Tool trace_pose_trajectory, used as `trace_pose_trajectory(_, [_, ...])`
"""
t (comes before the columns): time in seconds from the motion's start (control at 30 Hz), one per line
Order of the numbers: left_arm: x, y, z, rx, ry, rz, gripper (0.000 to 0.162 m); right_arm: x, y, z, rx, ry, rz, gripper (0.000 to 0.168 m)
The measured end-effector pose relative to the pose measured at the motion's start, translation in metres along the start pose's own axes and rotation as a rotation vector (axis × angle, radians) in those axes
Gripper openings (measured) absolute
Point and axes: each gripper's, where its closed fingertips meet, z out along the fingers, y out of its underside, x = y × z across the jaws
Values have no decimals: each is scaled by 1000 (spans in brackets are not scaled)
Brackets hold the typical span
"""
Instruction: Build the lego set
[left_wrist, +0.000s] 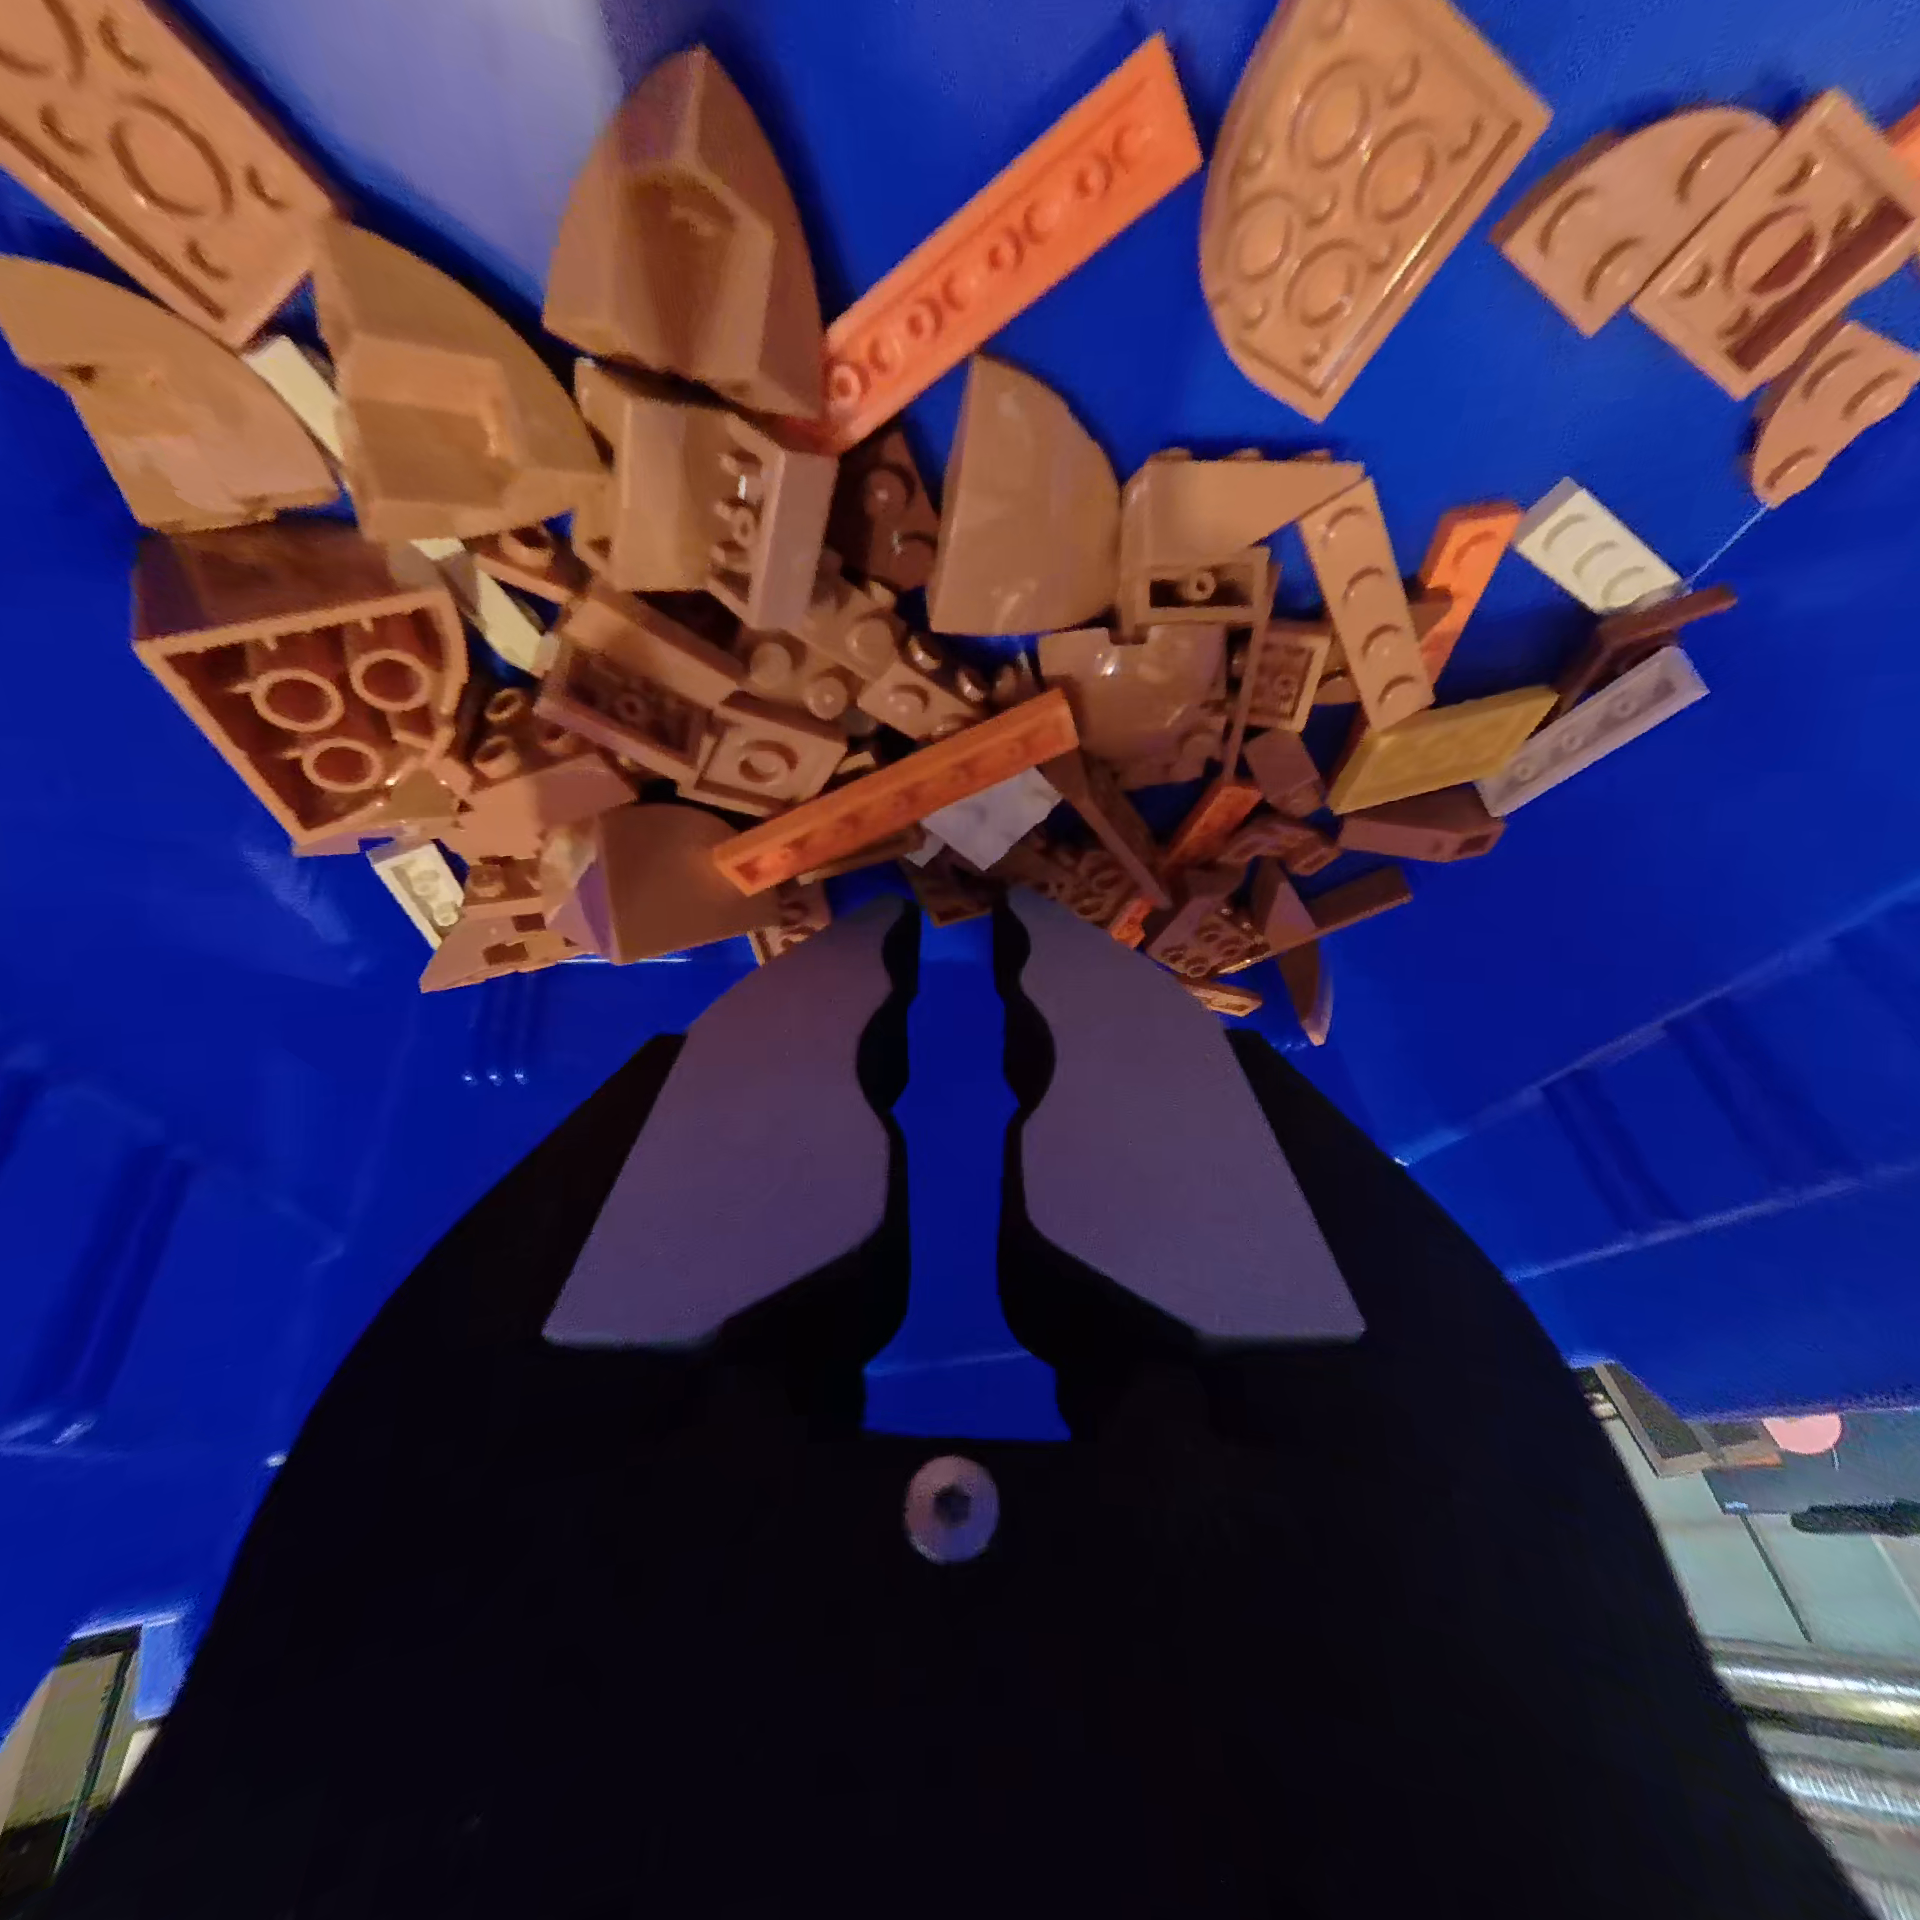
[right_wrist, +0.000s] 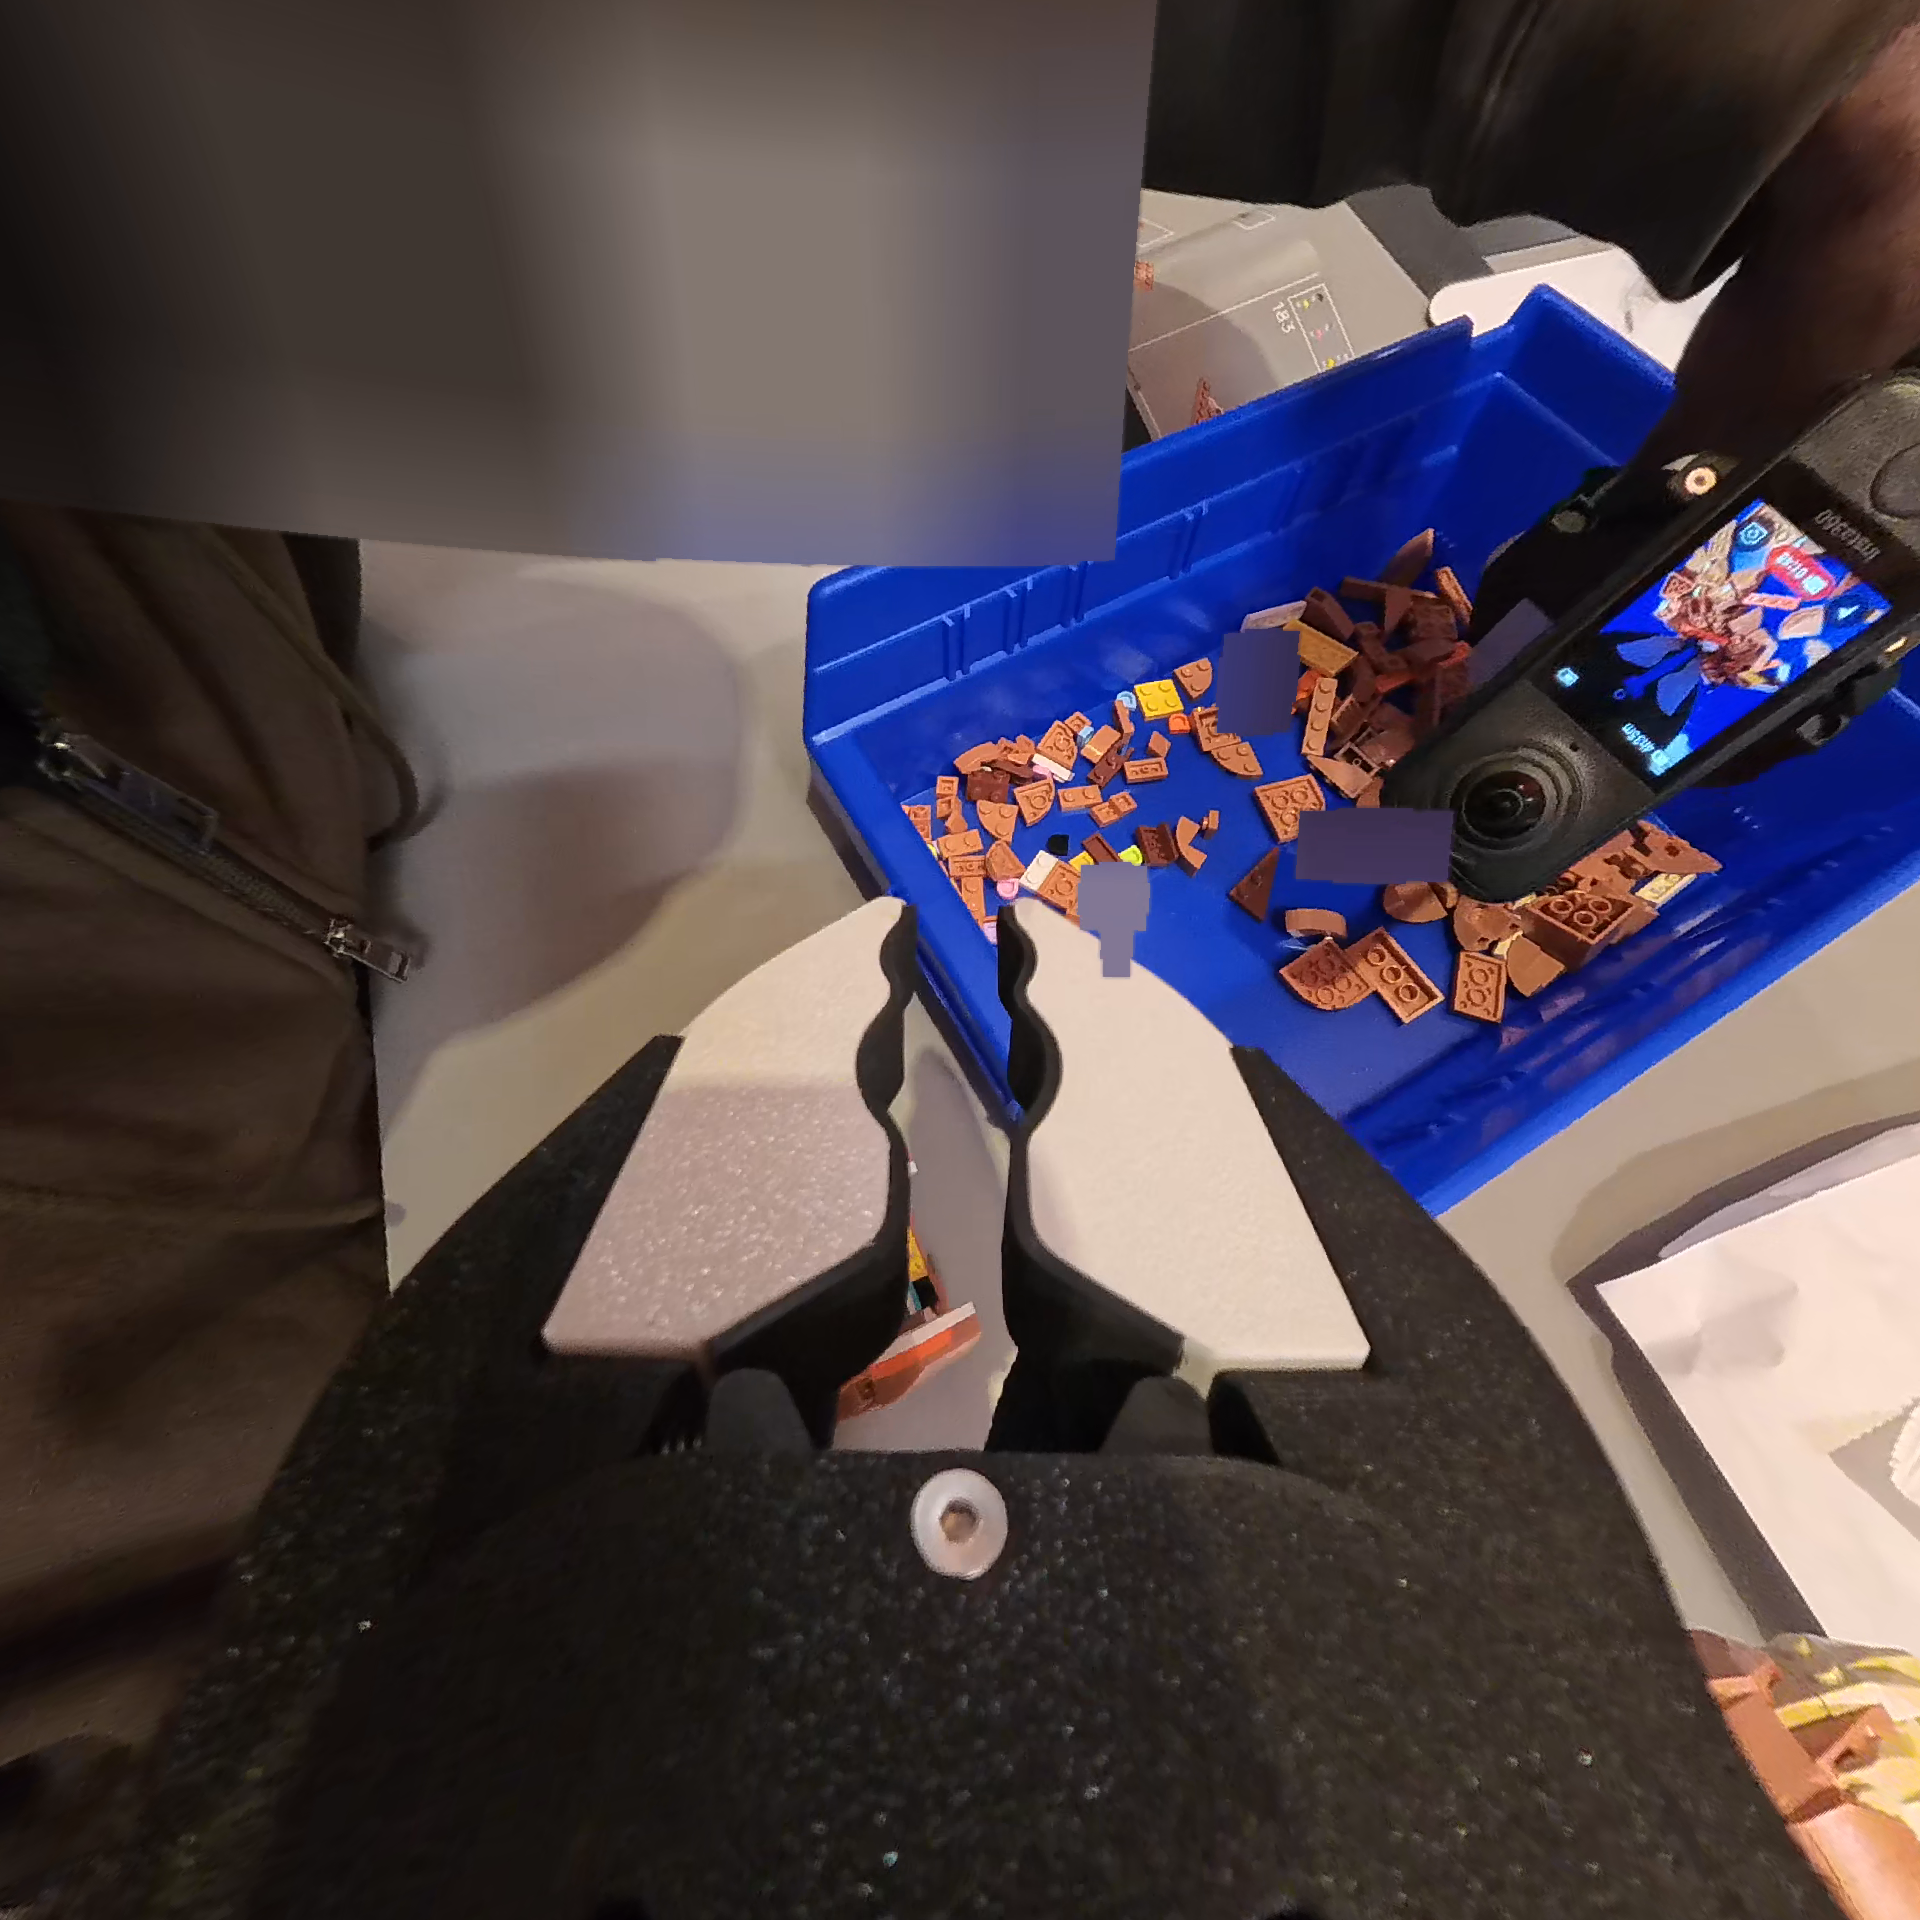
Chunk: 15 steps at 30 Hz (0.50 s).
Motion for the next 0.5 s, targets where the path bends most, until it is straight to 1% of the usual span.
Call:
trace_pose_trajectory(0.13, [0, 2, 2, -38, 13, -7, 12, 0, -2, 0, 4, -2, -6, 14])
trace_pose_trajectory(0.23, [0, 2, 2, -37, 24, -26, 12, -1, -3, 1, 5, -3, -10, 14])
trace_pose_trajectory(0.5, [2, 2, 2, -61, 98, -79, 10, -2, -2, 0, 5, -2, -6, 14])
